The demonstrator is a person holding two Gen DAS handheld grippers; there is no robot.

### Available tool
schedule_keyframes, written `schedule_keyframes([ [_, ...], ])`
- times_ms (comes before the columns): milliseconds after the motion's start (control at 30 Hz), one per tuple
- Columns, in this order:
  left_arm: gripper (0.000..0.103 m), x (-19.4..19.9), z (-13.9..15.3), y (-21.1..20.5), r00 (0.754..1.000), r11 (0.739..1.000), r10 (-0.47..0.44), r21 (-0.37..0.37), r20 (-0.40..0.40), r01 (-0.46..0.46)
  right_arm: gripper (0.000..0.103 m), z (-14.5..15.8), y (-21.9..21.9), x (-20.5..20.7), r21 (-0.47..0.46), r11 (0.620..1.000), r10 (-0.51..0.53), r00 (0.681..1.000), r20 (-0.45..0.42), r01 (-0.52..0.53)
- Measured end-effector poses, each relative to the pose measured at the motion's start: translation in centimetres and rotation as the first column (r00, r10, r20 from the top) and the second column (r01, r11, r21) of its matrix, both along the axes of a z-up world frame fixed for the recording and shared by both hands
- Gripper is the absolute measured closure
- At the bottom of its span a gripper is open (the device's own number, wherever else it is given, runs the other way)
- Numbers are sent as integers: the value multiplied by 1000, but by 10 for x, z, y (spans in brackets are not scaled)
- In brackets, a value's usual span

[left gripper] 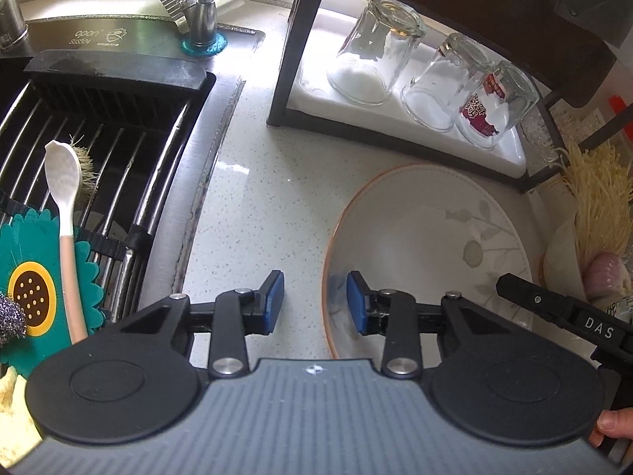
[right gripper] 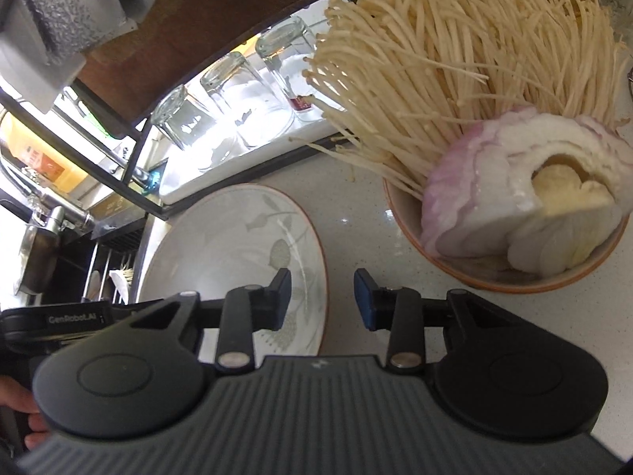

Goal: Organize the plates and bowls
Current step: 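Close both grippers on the rim of the second white plate, then lift the second white plate off the counter with both grippers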

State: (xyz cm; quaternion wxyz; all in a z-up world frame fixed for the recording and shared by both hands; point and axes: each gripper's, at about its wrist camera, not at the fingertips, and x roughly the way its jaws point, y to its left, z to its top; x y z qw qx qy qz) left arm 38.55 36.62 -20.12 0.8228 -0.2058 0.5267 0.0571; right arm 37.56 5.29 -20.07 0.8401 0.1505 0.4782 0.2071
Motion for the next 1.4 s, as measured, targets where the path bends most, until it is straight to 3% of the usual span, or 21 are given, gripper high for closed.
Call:
schedule_keyframes([
  [167, 78, 1, 0, 0, 1000, 1000, -7, -30, -1, 7, 75, -3, 8, 4, 1, 1000, 24, 1000, 6, -24],
  [233, 84, 3, -1, 0, 1000, 999, -16, -42, -5, 16, 84, -4, 10, 5, -8, 999, 31, 999, 9, -31],
  [633, 87, 10, 2, -4, 998, 997, -60, -47, -27, 59, 86, 0, 7, 4, 2, 999, 45, 999, 29, -45],
  [1167, 87, -25, 40, -24, 995, 993, -102, -63, 13, 103, 86, 38, -24, -35, 42, 998, 36, 994, 105, -40],
  [1400, 87, -41, 50, -38, 992, 991, -121, -61, 28, 122, 86, 49, -35, -57, 13, 1000, 11, 992, 128, -13],
])
